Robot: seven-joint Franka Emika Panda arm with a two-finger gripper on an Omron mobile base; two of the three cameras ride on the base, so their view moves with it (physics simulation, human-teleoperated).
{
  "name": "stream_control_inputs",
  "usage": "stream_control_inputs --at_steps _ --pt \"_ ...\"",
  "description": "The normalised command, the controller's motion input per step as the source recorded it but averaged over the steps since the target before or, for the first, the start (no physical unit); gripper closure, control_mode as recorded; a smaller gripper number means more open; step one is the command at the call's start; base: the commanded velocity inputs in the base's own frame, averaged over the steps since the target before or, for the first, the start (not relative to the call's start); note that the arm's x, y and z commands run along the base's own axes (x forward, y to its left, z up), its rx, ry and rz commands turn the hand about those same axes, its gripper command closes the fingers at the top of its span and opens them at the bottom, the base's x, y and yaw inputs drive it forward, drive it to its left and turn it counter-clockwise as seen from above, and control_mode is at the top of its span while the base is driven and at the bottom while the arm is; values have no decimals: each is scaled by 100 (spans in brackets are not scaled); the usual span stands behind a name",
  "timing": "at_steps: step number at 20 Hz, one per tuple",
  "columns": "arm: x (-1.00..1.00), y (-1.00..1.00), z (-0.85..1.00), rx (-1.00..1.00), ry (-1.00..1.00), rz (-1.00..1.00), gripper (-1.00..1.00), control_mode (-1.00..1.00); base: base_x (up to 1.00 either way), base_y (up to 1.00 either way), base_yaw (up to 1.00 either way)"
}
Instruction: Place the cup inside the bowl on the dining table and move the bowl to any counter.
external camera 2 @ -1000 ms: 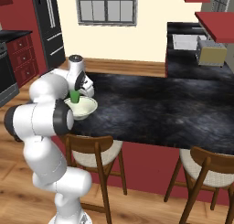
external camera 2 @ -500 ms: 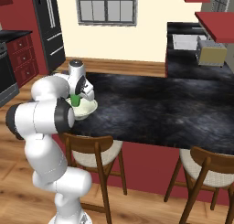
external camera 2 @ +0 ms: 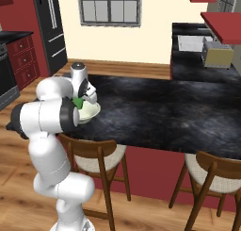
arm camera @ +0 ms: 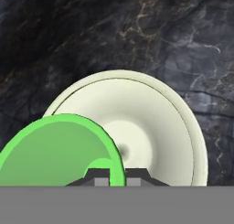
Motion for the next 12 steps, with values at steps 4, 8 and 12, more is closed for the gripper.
stream_control_inputs --at_steps 4,8,12 --pt "1 5 -3 -1 0 0 100 -100 0 0 0" --pt "0 11 -6 0 0 0 100 -100 0 0 0" --pt "0 11 -8 0 0 0 100 -100 0 0 0"
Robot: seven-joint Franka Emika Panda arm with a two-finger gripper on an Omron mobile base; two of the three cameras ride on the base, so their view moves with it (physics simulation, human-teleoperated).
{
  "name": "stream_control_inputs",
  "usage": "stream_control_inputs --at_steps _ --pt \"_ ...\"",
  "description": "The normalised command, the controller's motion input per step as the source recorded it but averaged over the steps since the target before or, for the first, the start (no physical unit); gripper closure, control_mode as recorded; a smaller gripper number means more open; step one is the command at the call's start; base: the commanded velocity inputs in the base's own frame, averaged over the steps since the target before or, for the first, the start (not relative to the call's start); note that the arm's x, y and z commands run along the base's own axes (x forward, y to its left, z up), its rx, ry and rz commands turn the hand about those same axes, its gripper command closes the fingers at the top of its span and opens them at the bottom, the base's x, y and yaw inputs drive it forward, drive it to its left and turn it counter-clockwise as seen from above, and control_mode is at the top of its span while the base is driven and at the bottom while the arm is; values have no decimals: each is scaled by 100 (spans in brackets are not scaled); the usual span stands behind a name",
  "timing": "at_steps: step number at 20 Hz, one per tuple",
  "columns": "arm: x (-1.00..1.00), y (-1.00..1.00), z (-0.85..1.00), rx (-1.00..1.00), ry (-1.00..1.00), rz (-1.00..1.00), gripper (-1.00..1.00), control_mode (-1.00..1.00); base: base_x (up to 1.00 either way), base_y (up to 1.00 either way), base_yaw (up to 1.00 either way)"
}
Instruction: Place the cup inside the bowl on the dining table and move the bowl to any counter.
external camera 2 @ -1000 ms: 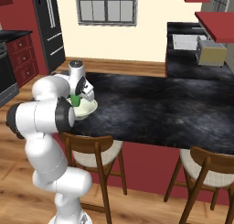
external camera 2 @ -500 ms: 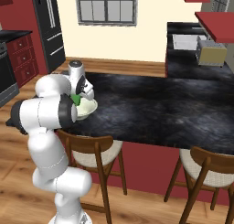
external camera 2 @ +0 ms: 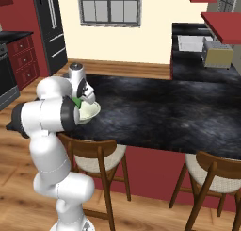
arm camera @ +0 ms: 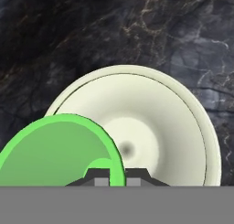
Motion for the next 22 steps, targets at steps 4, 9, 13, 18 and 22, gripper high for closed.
stream_control_inputs --at_steps 4,9,13,18,22 --pt "0 4 -14 -1 0 0 100 -100 0 0 0" --pt "0 0 -14 -3 0 0 100 -100 0 0 0" --pt "0 0 -12 -3 0 0 100 -100 0 0 0" --pt "11 0 -15 -2 0 0 100 -100 0 0 0" --pt "16 0 -14 0 0 0 100 -100 0 0 0"
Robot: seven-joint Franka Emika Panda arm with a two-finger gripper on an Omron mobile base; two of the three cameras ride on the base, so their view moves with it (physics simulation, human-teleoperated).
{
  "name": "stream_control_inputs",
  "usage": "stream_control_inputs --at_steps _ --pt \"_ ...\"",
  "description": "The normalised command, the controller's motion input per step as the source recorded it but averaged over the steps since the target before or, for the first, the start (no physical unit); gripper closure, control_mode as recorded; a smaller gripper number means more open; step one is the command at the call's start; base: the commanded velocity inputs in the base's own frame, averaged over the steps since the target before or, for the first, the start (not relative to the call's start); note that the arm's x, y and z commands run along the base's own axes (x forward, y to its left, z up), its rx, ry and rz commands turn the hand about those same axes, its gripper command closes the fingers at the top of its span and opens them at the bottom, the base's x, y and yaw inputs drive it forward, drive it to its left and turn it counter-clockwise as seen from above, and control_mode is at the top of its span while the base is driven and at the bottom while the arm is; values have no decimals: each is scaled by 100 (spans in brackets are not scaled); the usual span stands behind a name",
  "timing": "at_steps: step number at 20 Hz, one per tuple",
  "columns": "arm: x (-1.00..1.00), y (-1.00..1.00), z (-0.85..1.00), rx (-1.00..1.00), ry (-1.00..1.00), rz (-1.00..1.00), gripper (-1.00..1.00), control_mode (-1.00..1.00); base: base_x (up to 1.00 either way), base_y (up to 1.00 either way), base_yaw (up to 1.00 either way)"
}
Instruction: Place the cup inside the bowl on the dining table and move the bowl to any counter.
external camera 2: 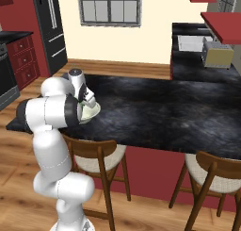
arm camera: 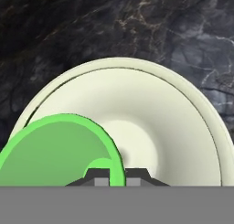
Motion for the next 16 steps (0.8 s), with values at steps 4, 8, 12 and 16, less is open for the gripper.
stream_control_inputs --at_steps 4,8,12,16 --pt "16 0 -17 0 0 0 100 -100 0 0 0" --pt "14 0 -14 0 0 0 100 -100 0 0 0" --pt "2 3 -8 -1 0 0 100 -100 0 0 0" --pt "0 3 -10 -1 0 0 100 -100 0 0 0"
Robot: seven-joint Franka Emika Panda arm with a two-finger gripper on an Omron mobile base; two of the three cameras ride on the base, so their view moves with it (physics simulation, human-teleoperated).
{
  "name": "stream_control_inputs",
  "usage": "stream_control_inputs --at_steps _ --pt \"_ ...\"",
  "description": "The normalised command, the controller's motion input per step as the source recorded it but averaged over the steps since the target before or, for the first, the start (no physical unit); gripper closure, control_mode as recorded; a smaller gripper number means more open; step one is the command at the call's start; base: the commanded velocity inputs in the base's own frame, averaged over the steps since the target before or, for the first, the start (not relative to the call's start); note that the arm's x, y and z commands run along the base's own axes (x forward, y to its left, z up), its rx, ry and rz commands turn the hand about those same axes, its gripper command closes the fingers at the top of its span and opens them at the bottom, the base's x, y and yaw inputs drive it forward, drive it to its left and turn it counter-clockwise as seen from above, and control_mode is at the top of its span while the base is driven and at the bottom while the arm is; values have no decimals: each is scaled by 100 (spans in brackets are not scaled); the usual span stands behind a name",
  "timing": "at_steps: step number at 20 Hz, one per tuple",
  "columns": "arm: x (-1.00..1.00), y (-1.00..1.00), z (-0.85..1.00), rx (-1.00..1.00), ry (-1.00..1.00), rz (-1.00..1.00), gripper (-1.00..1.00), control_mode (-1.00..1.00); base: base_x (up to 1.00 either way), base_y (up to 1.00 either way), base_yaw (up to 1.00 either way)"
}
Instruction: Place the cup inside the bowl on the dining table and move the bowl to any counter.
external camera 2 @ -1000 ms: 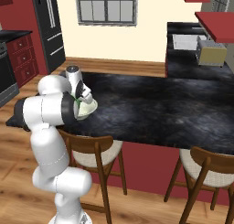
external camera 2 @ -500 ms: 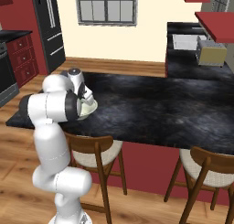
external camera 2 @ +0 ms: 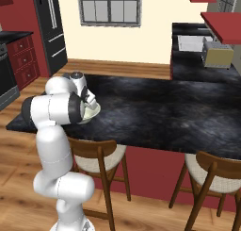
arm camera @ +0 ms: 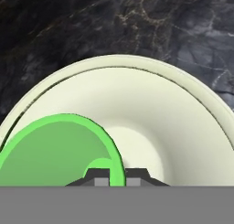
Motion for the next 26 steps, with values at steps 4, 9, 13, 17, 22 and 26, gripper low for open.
stream_control_inputs --at_steps 4,9,13,17,22,26 --pt "0 1 -11 -1 0 0 100 -100 0 0 0" --pt "0 0 -11 -1 0 0 100 -100 0 0 0" --pt "0 0 -10 -1 0 0 100 -100 0 0 0" --pt "0 0 -8 -1 0 0 100 -100 0 0 0" --pt "0 0 -3 -1 0 0 100 -100 0 0 0" --pt "0 0 -9 0 0 0 100 -100 0 0 0"
